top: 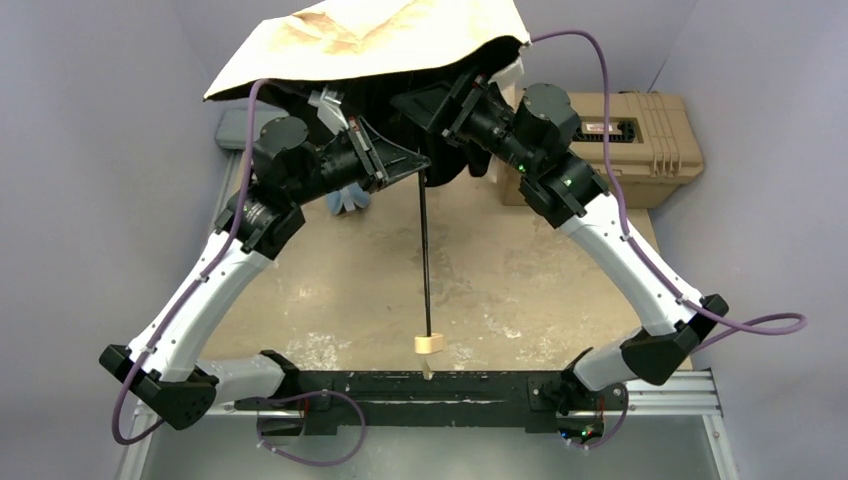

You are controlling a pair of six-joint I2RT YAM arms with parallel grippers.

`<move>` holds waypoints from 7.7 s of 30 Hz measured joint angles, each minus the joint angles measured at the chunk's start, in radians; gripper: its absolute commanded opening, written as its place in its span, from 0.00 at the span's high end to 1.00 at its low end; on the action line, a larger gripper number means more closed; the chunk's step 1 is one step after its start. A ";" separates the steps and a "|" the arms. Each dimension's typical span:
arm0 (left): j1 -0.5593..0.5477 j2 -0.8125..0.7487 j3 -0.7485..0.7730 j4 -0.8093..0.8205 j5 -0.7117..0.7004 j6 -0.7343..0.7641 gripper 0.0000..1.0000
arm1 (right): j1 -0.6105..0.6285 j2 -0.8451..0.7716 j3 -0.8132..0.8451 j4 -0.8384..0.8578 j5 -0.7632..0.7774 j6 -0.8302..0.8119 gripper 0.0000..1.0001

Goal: Open the umbrella

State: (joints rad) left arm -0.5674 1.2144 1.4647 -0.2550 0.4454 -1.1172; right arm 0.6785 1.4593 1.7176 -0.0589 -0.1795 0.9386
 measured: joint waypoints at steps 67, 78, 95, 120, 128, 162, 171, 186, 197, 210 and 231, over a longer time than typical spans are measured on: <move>-0.088 -0.072 0.042 -0.029 -0.627 0.000 1.00 | 0.062 0.631 0.739 0.223 0.440 0.011 1.00; -0.199 -0.093 0.055 -0.445 -0.306 0.264 0.28 | -0.119 0.435 0.259 0.581 0.463 0.123 1.00; 0.012 -0.017 0.365 -0.523 -0.142 0.505 0.01 | 0.010 0.294 0.091 0.597 0.303 0.103 1.00; 0.028 0.077 0.356 -0.312 -0.196 0.508 1.00 | 0.076 0.228 0.062 0.587 0.139 0.243 1.00; 0.024 0.055 0.317 -0.280 -0.199 0.445 1.00 | 0.074 0.227 0.052 0.596 0.127 0.256 0.78; 0.061 -0.038 0.139 -0.101 -0.177 0.298 1.00 | 0.081 0.262 0.046 0.618 0.090 0.377 0.83; 0.053 -0.065 0.076 -0.032 -0.188 0.316 1.00 | 0.075 0.416 0.267 0.623 0.040 0.428 0.90; -0.042 -0.119 -0.047 0.231 -0.407 0.328 1.00 | 0.078 0.677 0.766 0.549 -0.060 0.408 1.00; -0.113 -0.132 -0.101 0.340 -0.504 0.348 1.00 | 0.066 0.689 0.795 0.579 -0.076 0.430 1.00; -0.222 0.068 0.090 -0.227 -0.241 0.432 0.00 | -0.109 0.381 0.315 0.770 0.109 0.368 1.00; -0.198 -0.142 0.118 -0.391 -0.422 0.495 0.00 | -0.148 0.324 0.251 0.654 -0.048 0.081 1.00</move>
State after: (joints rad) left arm -0.7658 1.0729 1.5829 -0.6464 0.0238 -0.6224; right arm 0.5308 1.7836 1.9682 0.5949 -0.2276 1.0199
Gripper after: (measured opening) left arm 0.998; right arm 0.120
